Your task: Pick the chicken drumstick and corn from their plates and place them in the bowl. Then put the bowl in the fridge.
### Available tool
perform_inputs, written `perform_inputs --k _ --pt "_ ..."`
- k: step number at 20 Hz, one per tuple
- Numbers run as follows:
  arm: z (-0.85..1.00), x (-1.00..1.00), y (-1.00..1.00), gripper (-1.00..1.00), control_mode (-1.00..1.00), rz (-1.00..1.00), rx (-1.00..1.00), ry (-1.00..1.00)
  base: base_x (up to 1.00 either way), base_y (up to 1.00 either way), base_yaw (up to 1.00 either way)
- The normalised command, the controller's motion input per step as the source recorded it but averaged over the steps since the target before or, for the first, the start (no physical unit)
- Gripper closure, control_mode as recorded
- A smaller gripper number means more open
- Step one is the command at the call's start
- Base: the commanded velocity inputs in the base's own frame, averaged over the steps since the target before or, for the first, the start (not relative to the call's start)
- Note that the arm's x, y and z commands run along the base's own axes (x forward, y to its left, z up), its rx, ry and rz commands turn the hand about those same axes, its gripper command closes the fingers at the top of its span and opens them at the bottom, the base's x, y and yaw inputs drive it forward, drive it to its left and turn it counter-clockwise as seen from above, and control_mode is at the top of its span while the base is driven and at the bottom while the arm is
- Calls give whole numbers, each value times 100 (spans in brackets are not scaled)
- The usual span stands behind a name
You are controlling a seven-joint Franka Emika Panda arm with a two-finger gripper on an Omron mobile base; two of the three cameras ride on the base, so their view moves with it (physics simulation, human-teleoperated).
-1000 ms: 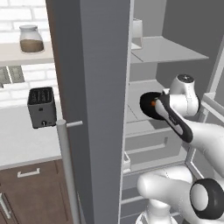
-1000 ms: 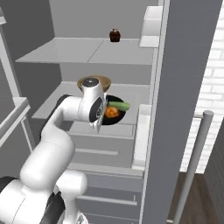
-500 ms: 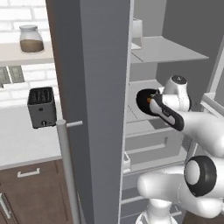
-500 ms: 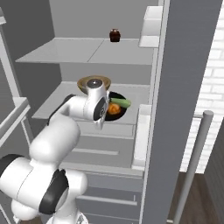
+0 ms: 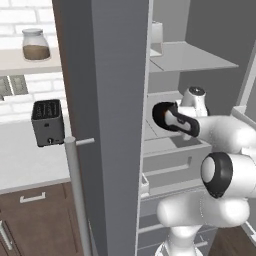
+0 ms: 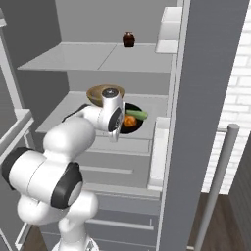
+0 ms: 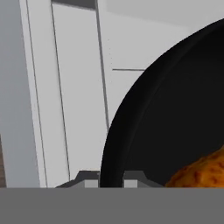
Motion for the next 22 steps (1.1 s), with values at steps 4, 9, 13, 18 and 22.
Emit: perform_inputs --k 4,9,13,18,22 --pt "-13 30 0 100 -100 0 0 0 0 0 0" --pt "0 48 0 100 -100 0 0 -1 0 0 0" --pt "0 66 0 100 -100 0 0 0 0 0 0" --pt "-14 41 0 100 -100 0 0 0 0 0 0" --pt "-20 28 0 100 -100 0 0 0 0 0 0"
